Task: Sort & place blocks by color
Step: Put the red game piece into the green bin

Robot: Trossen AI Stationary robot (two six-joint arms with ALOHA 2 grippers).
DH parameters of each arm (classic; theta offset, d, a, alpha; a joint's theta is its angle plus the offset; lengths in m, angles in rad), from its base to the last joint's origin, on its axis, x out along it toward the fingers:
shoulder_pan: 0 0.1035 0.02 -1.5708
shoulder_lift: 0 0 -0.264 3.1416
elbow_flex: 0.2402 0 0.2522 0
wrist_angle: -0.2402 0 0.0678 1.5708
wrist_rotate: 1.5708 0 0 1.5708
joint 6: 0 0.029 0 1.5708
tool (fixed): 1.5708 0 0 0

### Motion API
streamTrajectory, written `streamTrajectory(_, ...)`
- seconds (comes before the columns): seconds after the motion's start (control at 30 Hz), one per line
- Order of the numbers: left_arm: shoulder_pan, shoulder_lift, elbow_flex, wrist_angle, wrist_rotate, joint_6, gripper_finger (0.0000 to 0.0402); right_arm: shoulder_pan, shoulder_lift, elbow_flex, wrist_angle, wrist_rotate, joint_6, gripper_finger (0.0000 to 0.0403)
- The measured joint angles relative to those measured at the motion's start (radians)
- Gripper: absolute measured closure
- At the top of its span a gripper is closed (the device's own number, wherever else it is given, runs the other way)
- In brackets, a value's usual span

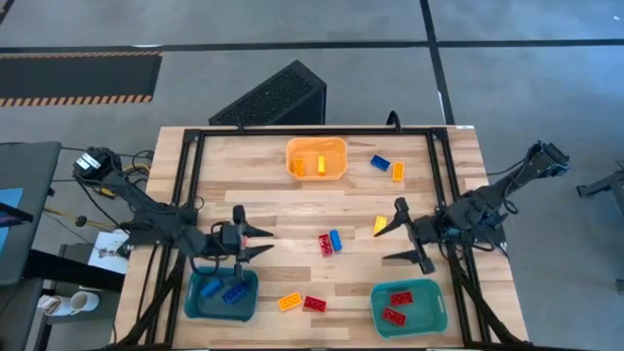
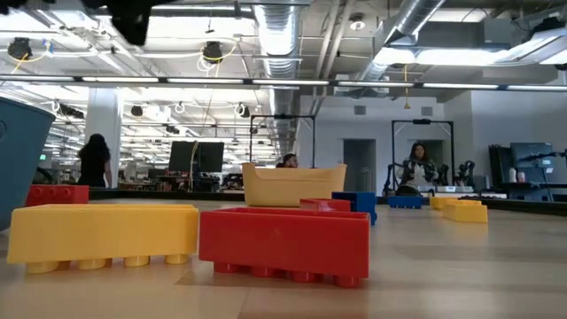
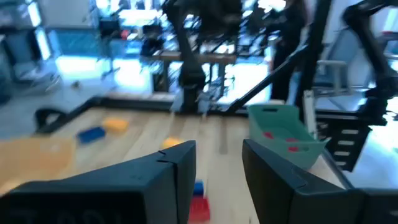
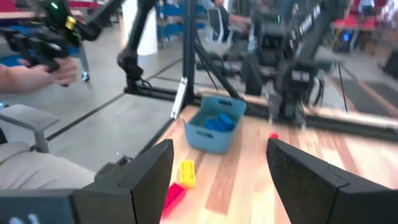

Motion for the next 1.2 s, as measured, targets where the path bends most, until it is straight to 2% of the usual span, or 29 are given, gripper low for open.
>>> streamTrajectory(0.17, 0.098, 0.000, 0.000, 0.041, 0.191, 0.059, 0.0290, -0.045, 0.027, 0.000, -0.063, 0.000, 0.056, 0.0122)
streamTrajectory(0.5, 0.343, 0.000, 0.000, -0.010, 0.484, 0.058, 0.0291, -0.185, 0.170, 0.000, -0.127, -0.005, 0.071, 0.0122)
streamTrajectory(0.73, 0.487, 0.000, 0.000, -0.041, 0.698, 0.024, 0.0291, -0.314, 0.201, 0.000, -0.120, -0.128, 0.058, 0.0122)
streamTrajectory(0.83, 0.508, 0.000, 0.000, -0.078, 0.741, -0.009, 0.0291, -0.366, 0.200, 0.000, -0.118, -0.155, 0.048, 0.0122)
streamTrajectory(0.97, 0.512, 0.000, 0.000, -0.124, 0.747, -0.053, 0.0291, -0.414, 0.200, 0.000, -0.117, -0.186, 0.048, 0.0122)
streamTrajectory(1.2, 0.512, 0.000, 0.000, -0.171, 0.684, -0.120, 0.0291, -0.429, 0.200, 0.000, -0.131, -0.217, 0.033, 0.0122)
